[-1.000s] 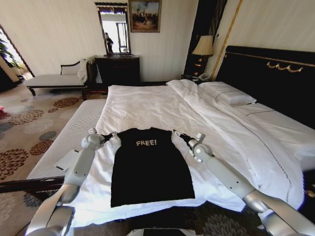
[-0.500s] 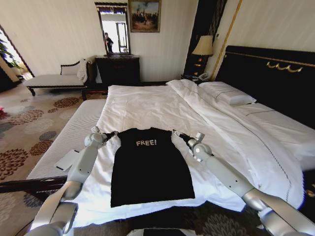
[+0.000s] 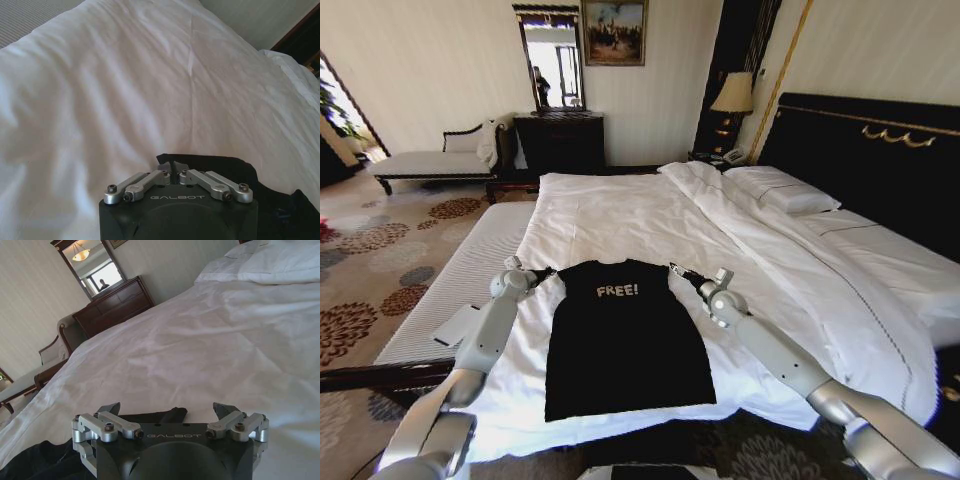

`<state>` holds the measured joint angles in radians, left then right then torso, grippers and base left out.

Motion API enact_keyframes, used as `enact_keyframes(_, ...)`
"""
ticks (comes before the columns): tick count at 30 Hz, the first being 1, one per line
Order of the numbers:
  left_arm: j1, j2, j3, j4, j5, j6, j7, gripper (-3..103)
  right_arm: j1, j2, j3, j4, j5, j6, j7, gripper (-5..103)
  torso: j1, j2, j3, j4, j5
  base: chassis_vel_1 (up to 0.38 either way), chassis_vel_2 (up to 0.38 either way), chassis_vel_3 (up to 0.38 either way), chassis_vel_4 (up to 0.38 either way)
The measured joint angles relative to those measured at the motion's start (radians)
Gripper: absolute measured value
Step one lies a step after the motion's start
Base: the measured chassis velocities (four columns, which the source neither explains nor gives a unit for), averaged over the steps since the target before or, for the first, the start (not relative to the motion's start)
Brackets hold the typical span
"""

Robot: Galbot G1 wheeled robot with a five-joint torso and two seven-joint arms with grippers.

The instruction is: Fold the clothes on the bed.

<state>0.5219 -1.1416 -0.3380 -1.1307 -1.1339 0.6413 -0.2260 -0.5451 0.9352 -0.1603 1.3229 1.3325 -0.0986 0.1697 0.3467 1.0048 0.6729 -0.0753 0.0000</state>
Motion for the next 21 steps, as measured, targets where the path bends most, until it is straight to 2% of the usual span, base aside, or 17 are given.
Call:
enact_keyframes(3, 0.004, -0.001, -0.004, -0.002, 0.000, 0.001, 0.001, 7, 0.000, -0.001, 0.000, -0.001, -0.001, 0.001, -0.001, 100, 0.000, 0.000, 0.000, 0.0000, 0.0000, 0.000, 0.000, 0.000, 0.000)
enact_keyframes(6, -0.004, -0.020, -0.029, 0.027, -0.019, 0.014, -0.001, 24, -0.005, -0.003, 0.000, 0.001, -0.001, 0.001, -0.001, 100, 0.000, 0.000, 0.000, 0.0001, 0.0000, 0.000, 0.000, 0.000, 0.000)
enact_keyframes(8, -0.006, -0.023, -0.033, 0.031, -0.024, 0.017, -0.002, 24, -0.006, -0.003, 0.001, 0.002, -0.001, 0.001, -0.001, 100, 0.000, 0.000, 0.000, 0.0000, 0.0000, 0.000, 0.000, 0.000, 0.000)
enact_keyframes(11, -0.019, -0.040, -0.048, 0.069, -0.031, 0.030, 0.005, 45, -0.008, -0.010, 0.000, 0.005, -0.001, 0.002, -0.001, 100, 0.000, 0.000, 0.000, -0.0002, 0.0000, 0.000, 0.000, 0.000, 0.000)
enact_keyframes(13, -0.023, -0.044, -0.050, 0.082, -0.023, 0.029, 0.014, 45, -0.008, -0.011, 0.000, 0.005, -0.001, 0.002, -0.001, 100, 0.000, 0.000, 0.000, -0.0001, 0.0000, 0.000, 0.000, 0.000, 0.000)
enact_keyframes(16, -0.039, -0.057, -0.059, 0.120, -0.004, 0.027, 0.027, 61, -0.004, -0.010, -0.007, 0.001, -0.001, 0.002, 0.000, 100, 0.000, 0.000, 0.000, 0.0000, 0.0000, 0.000, 0.000, 0.000, 0.000)
enact_keyframes(19, -0.043, -0.063, -0.065, 0.134, 0.003, 0.026, 0.032, 67, 0.004, -0.004, -0.017, -0.005, -0.001, 0.002, 0.000, 100, 0.000, 0.000, 0.000, -0.0002, 0.0000, 0.000, 0.000, 0.000, 0.000)
enact_keyframes(20, -0.045, -0.065, -0.067, 0.140, 0.008, 0.025, 0.036, 78, 0.008, 0.000, -0.022, -0.010, -0.001, 0.002, 0.000, 100, 0.000, 0.000, 0.000, 0.0001, 0.0001, 0.000, 0.000, 0.000, 0.000)
enact_keyframes(21, -0.048, -0.066, -0.068, 0.146, 0.012, 0.023, 0.042, 78, 0.011, 0.002, -0.025, -0.013, -0.001, 0.002, -0.001, 100, 0.000, 0.000, 0.000, 0.0003, 0.0001, 0.000, 0.000, 0.000, 0.000)
